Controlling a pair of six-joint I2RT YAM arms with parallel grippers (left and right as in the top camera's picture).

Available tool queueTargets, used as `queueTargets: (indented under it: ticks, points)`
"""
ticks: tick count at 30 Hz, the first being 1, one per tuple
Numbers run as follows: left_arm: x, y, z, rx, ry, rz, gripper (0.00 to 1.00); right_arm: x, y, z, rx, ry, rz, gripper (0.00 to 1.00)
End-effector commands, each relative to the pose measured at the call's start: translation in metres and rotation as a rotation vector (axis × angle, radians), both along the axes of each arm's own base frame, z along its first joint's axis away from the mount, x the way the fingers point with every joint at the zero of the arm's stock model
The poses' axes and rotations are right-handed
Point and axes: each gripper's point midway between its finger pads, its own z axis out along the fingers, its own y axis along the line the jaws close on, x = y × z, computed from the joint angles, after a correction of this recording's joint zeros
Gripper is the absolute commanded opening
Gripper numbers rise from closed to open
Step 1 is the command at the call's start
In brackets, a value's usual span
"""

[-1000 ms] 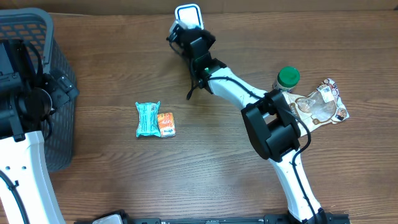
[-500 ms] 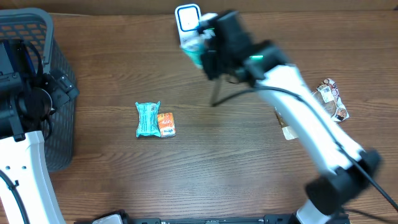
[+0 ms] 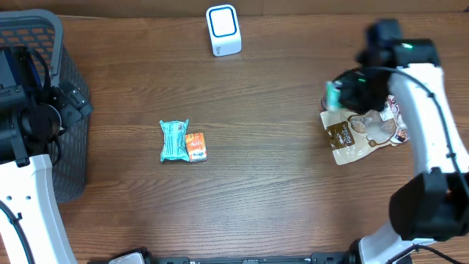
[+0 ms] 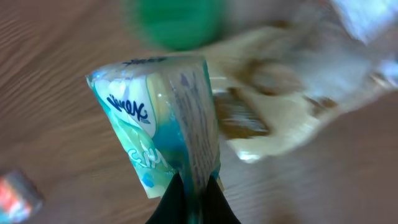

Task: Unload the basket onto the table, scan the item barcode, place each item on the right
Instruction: 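Carry the tissue packet right and release it onto the pile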

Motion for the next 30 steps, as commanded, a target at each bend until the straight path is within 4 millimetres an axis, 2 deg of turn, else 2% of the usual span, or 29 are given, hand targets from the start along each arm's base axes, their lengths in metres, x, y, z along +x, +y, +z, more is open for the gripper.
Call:
queueTargets:
  ticks: [1, 6, 8, 10, 13, 18, 21, 23, 26, 30]
  points:
    - [0.000, 0.004, 0.005, 0.014, -0.011, 0.014, 1.00, -0.012, -0.030, -0.023, 0.040, 0.057, -0.235, 0.04]
    - [0.000, 0.004, 0.005, 0.014, -0.010, 0.014, 0.99, -0.015, -0.042, -0.050, 0.117, 0.049, -0.295, 0.05]
    - [0.000, 0.004, 0.005, 0.014, -0.011, 0.014, 1.00, -0.014, -0.043, -0.054, 0.117, 0.041, -0.294, 0.20]
    - [0.000, 0.004, 0.005, 0.014, -0.010, 0.014, 1.00, -0.012, -0.043, -0.053, 0.117, 0.031, -0.293, 0.30]
    - [0.000, 0.004, 0.005, 0.014, -0.011, 0.014, 1.00, -0.008, -0.040, -0.050, 0.130, 0.018, -0.269, 0.38]
    - [0.000, 0.004, 0.005, 0.014, -0.011, 0.014, 1.00, -0.002, -0.030, -0.039, 0.187, -0.023, -0.163, 0.57]
    - [0.000, 0.004, 0.005, 0.014, -0.011, 0.014, 1.00, 0.001, -0.015, -0.027, 0.262, -0.054, -0.076, 0.63]
    - [0.000, 0.004, 0.005, 0.014, -0.011, 0.014, 0.99, 0.004, 0.001, -0.017, 0.324, -0.081, 0.005, 0.64]
    - [0.000, 0.004, 0.005, 0.013, -0.010, 0.014, 0.99, 0.006, 0.036, -0.007, 0.411, -0.117, 0.132, 0.63]
    - [0.000, 0.004, 0.005, 0.013, -0.010, 0.014, 1.00, 0.008, 0.085, -0.004, 0.445, -0.135, 0.265, 0.59]
